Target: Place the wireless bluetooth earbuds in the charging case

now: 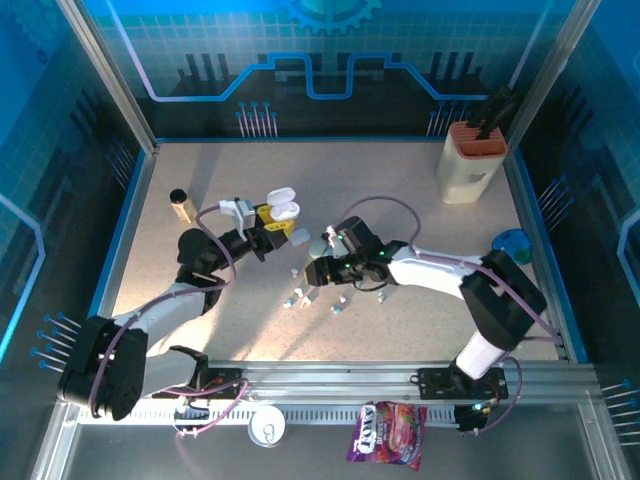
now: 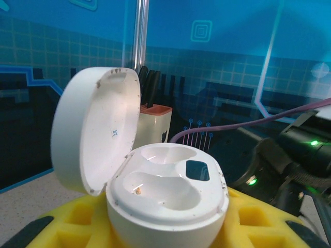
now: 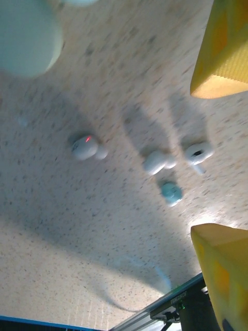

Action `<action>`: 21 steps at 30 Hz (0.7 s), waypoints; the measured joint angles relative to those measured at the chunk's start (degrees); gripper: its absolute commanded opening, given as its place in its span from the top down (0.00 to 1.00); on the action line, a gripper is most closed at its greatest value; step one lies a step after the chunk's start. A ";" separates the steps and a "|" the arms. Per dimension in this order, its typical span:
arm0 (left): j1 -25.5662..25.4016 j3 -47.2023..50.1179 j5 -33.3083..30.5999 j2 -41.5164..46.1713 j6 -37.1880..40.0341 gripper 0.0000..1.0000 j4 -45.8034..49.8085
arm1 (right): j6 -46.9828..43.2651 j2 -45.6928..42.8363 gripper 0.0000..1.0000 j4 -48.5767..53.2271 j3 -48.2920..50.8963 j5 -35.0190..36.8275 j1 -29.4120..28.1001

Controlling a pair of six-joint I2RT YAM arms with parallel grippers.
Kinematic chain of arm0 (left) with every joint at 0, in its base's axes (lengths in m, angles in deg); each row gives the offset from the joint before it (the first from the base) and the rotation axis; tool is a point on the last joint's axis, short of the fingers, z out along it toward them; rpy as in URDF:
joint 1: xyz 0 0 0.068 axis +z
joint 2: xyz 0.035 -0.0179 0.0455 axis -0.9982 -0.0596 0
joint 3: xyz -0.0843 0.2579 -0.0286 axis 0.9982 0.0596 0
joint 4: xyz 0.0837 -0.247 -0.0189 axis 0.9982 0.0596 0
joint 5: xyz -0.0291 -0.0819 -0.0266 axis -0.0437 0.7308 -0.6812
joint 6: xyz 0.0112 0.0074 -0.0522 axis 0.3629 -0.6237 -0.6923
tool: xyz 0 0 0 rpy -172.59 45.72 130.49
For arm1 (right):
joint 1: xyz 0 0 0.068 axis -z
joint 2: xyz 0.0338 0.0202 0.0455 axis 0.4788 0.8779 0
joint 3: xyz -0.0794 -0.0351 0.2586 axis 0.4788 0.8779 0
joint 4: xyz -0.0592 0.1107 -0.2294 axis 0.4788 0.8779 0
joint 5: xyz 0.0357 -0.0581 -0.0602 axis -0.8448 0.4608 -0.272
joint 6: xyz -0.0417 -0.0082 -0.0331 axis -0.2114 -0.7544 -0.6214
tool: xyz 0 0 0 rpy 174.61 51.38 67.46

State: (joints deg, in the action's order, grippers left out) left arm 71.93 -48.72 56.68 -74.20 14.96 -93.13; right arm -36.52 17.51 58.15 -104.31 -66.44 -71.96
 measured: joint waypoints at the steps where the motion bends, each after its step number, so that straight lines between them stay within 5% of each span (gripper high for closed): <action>1: 0.00 0.22 0.00 0.61 -0.02 0.69 0.26 | 0.00 2.03 0.38 -0.57 -1.55 -0.46 -0.31; 21: 0.20 0.96 -0.42 6.49 0.00 0.68 6.51 | -1.68 19.41 0.42 -1.40 -15.45 -4.22 -0.17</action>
State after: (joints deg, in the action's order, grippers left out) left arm 72.12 -47.76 56.27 -67.71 14.96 -86.62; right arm -38.21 36.92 56.75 -119.77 -70.66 -72.14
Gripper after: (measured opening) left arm 0.346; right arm 0.579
